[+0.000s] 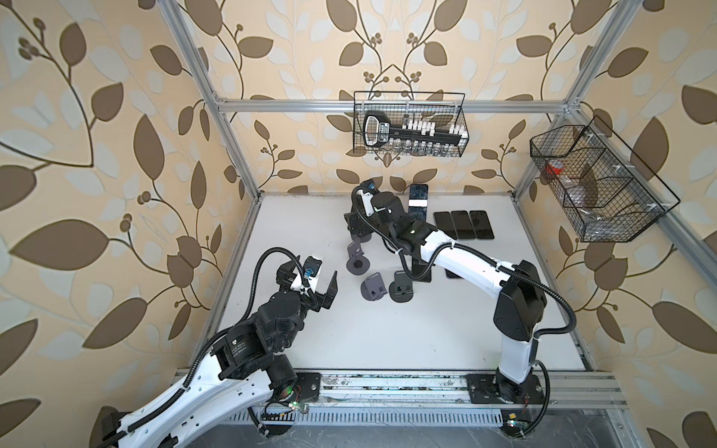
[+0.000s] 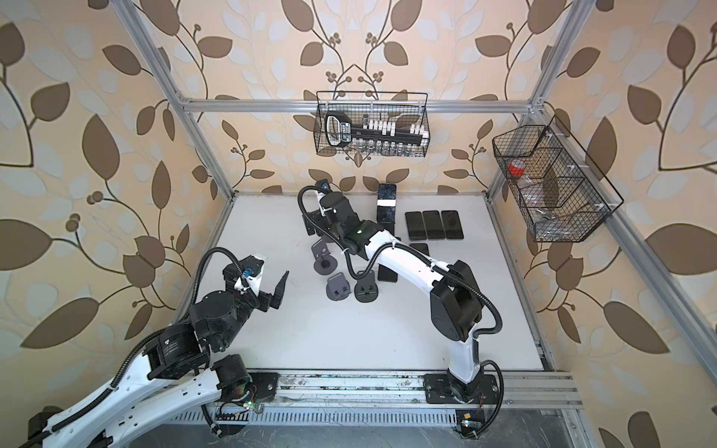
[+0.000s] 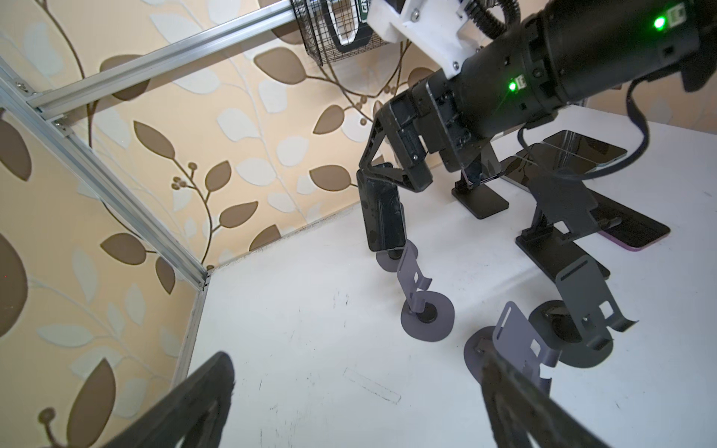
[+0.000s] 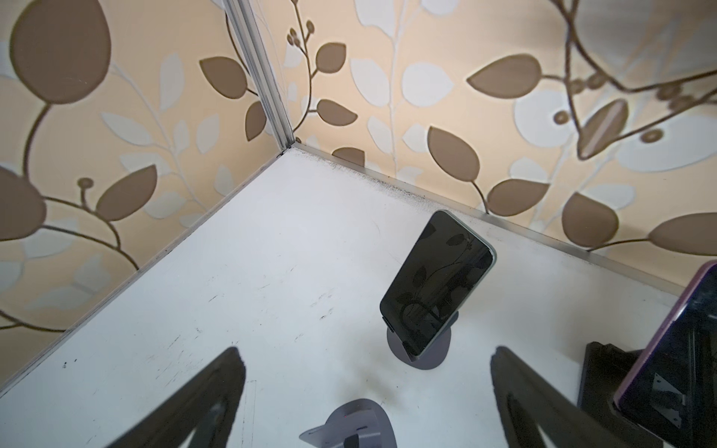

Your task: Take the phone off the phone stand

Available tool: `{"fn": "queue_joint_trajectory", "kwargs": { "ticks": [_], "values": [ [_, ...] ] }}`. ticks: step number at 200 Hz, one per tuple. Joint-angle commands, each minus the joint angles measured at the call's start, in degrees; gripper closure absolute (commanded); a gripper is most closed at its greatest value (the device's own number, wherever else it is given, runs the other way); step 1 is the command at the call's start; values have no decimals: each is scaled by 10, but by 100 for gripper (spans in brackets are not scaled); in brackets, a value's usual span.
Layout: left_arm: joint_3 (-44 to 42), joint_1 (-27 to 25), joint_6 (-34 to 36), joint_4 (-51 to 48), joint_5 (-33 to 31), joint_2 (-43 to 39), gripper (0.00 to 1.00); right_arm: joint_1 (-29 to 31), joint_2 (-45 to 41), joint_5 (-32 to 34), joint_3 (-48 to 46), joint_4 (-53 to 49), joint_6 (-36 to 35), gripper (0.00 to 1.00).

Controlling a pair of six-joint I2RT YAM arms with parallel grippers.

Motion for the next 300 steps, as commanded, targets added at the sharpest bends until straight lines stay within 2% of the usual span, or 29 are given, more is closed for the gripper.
{"fn": "queue_joint_trajectory", "kwargs": {
  "ticks": [1, 67, 169, 253, 283, 300],
  "values": [
    [-8, 3, -23, -17, -24, -14, 1, 2, 19, -7, 29, 1, 17, 0],
    [-32, 3, -4, -18, -38, -42, 1, 5, 55, -4, 68, 4, 21, 0],
    [-71, 3, 20, 2, -47, -72, 1, 11, 78, 14, 57, 73, 30, 0],
    [-75, 3, 33, 16, -53, -75, 1, 12, 117, 113, 82, 86, 94, 0],
    [-77, 3, 35, 18, -51, -71, 1, 11, 128, 192, 97, 69, 92, 0],
    [-78, 3, 35, 23, -40, -67, 1, 7, 126, 226, 97, 67, 64, 0]
  ]
}}
